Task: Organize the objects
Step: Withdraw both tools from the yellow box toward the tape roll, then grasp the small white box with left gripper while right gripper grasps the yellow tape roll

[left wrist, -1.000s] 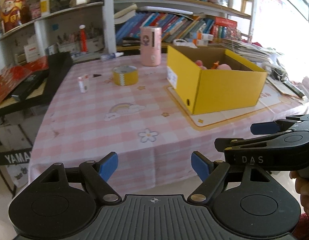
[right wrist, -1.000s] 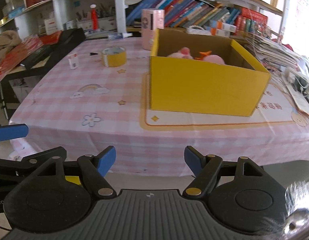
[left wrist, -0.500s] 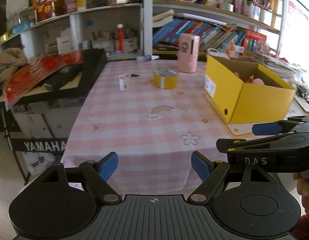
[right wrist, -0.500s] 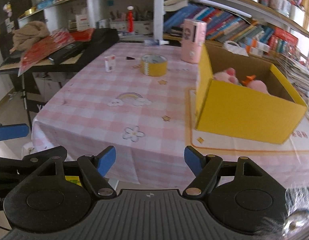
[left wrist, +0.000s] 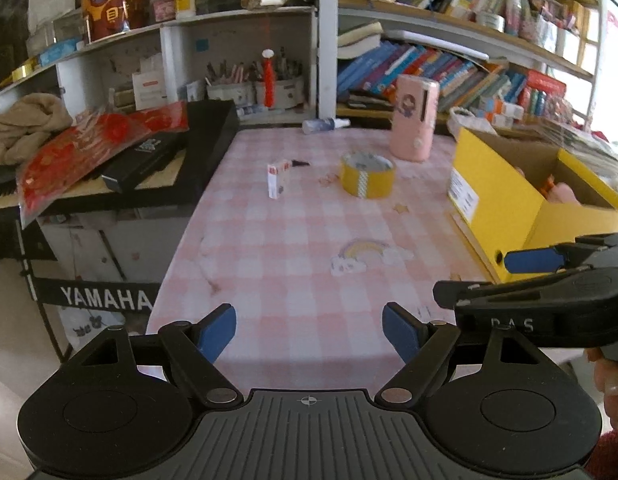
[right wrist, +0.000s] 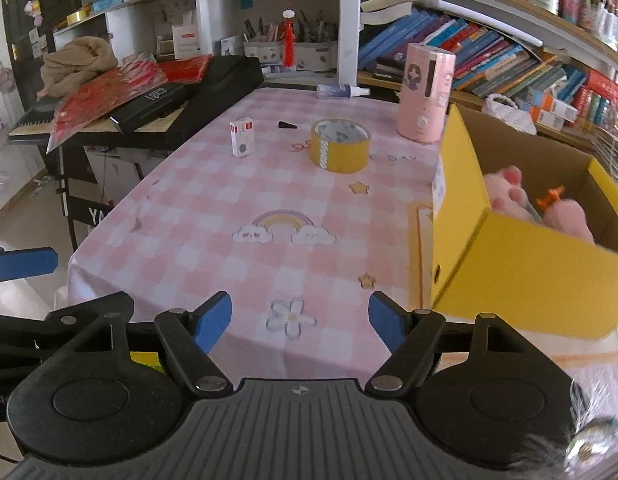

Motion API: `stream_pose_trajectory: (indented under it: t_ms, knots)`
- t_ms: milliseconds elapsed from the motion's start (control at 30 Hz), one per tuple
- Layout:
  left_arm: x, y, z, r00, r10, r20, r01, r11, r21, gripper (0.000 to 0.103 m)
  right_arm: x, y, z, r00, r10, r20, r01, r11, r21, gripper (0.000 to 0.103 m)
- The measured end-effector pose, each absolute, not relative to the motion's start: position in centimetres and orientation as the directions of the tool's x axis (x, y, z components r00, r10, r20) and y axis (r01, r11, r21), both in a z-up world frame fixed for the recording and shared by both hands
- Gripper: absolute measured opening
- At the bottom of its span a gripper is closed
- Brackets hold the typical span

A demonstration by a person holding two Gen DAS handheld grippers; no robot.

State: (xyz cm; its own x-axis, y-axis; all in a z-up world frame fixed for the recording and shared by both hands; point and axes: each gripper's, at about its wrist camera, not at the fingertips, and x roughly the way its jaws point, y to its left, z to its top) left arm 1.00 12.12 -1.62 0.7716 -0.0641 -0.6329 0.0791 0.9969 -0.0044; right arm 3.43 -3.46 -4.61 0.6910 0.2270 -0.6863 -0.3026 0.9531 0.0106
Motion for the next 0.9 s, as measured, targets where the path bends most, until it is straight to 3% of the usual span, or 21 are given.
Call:
stream_pose_trajectory:
  t_ms: [900]
  knots:
    - [16.4, 11.0, -2.1, 0.770, -0.028, -0.637, 0.023, 1.000, -0.017, 0.082, 21.4, -4.6, -3.8, 0.712, 0.240, -0.660, -0.271, 0.961, 0.056, 0.072]
